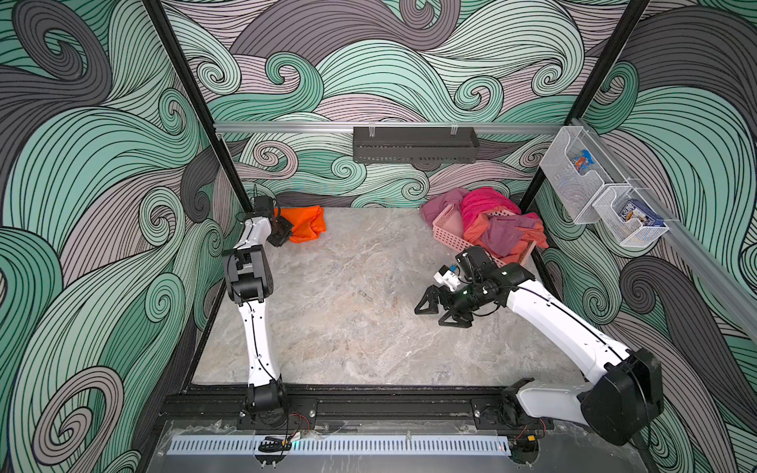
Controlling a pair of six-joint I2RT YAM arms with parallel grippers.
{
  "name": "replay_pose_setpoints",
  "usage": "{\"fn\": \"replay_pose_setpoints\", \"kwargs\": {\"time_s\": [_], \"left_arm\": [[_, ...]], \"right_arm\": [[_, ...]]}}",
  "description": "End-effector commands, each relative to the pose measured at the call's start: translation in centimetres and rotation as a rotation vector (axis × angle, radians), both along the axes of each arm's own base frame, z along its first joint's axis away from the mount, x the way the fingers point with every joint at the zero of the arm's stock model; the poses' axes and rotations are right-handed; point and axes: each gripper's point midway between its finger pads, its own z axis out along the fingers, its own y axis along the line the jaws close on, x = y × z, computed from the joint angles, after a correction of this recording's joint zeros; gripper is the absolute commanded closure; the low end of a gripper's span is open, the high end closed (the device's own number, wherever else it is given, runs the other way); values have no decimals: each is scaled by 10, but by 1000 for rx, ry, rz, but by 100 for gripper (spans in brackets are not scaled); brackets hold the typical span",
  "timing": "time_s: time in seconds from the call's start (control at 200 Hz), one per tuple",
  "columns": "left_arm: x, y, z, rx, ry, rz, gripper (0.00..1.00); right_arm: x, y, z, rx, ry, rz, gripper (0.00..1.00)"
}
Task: Fold and stack t-shirts
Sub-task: Move the T-shirt to the corner of the board.
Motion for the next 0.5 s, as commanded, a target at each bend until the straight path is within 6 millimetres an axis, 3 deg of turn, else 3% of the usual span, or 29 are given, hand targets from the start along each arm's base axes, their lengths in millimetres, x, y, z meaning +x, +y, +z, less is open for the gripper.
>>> {"fn": "replay_pose_setpoints", "kwargs": {"time_s": [0.0, 0.05, 0.095, 0.11, 0.22, 0.305, 0.405, 0.495], "left_arm": [[11, -7, 10, -1, -36, -48, 81], [18, -12, 19, -22, -80, -74, 55], [21, -16, 29, -25, -106, -96, 9], [21, -18, 32, -26, -114, -104, 2], [14, -30, 75, -48, -178, -149, 1], [-10, -44, 121, -73, -243, -161, 2], [-61, -73, 173, -60, -338, -210, 1], [-117, -102, 185, -21, -337, -297, 2]], "right_arm": [[-1, -2, -3, -11, 16, -7, 1], [-2, -3, -4, -11, 16, -8, 1], [-3, -3, -5, -12, 18, -9, 1], [-3, -3, -5, -13, 19, -10, 1], [-3, -5, -5, -18, 11, -11, 1], [1, -7, -3, -37, -24, -14, 1], [19, -14, 8, -83, -122, -27, 1], [41, -26, 23, -150, -248, -49, 1]]}}
